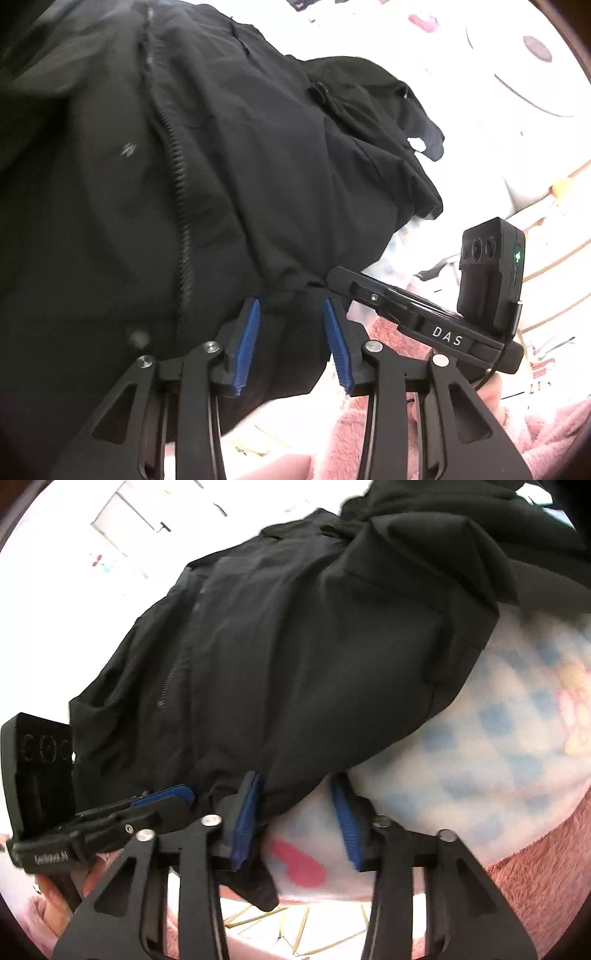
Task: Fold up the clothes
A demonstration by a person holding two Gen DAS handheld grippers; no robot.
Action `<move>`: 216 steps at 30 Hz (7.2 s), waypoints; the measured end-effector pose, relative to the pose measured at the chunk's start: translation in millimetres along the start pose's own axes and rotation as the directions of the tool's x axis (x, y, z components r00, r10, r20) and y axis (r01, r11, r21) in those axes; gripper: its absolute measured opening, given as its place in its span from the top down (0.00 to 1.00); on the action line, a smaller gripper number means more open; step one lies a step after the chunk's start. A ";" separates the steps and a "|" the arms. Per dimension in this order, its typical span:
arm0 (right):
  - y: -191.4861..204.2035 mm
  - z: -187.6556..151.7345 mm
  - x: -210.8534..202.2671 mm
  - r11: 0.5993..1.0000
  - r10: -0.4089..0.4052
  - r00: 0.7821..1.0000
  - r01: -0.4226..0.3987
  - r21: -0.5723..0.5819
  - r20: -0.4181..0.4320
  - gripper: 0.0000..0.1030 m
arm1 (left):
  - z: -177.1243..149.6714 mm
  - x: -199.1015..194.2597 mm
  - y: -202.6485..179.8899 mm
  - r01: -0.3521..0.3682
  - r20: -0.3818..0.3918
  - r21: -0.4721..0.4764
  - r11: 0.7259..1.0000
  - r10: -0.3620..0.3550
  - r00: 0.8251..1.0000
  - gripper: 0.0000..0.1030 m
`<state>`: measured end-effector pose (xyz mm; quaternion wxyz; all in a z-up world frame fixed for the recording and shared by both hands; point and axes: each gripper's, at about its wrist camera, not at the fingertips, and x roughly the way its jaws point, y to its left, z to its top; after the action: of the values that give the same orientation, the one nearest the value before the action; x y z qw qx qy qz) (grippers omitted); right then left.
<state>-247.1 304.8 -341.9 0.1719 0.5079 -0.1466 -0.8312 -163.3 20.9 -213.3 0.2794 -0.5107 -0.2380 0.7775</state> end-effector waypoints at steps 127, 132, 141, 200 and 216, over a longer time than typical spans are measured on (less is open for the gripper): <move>74.9 53.1 -33.0 0.984 0.047 0.998 -0.041 -0.174 0.030 0.26 | -10.4 -95.3 9.3 -0.127 0.194 -0.115 0.985 0.148 0.970 0.46; 79.9 70.3 1.7 0.976 0.047 0.997 -0.057 -0.210 -0.053 0.24 | -5.0 -61.8 15.8 -0.234 0.135 -0.095 0.967 0.246 0.960 0.36; 118.3 27.7 6.2 0.914 0.161 0.972 -0.213 -0.345 -0.172 0.86 | -17.1 -21.4 15.9 -0.495 -0.042 -0.019 0.869 0.494 0.868 0.57; 77.9 101.4 76.5 0.981 0.153 0.954 -0.177 -0.074 -0.258 0.64 | 39.9 -23.9 60.0 -0.171 -0.032 -0.200 0.965 0.168 0.985 0.39; 94.4 100.4 45.3 0.983 0.057 0.953 -0.105 -0.148 -0.297 0.68 | 2.9 -86.8 81.6 -0.382 -0.037 -0.313 0.870 0.390 0.920 0.70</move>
<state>-343.3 207.3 -294.1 0.2664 0.6027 -0.0725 -0.7487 -153.6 -97.7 -208.3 0.0304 -0.5749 -0.2556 0.7767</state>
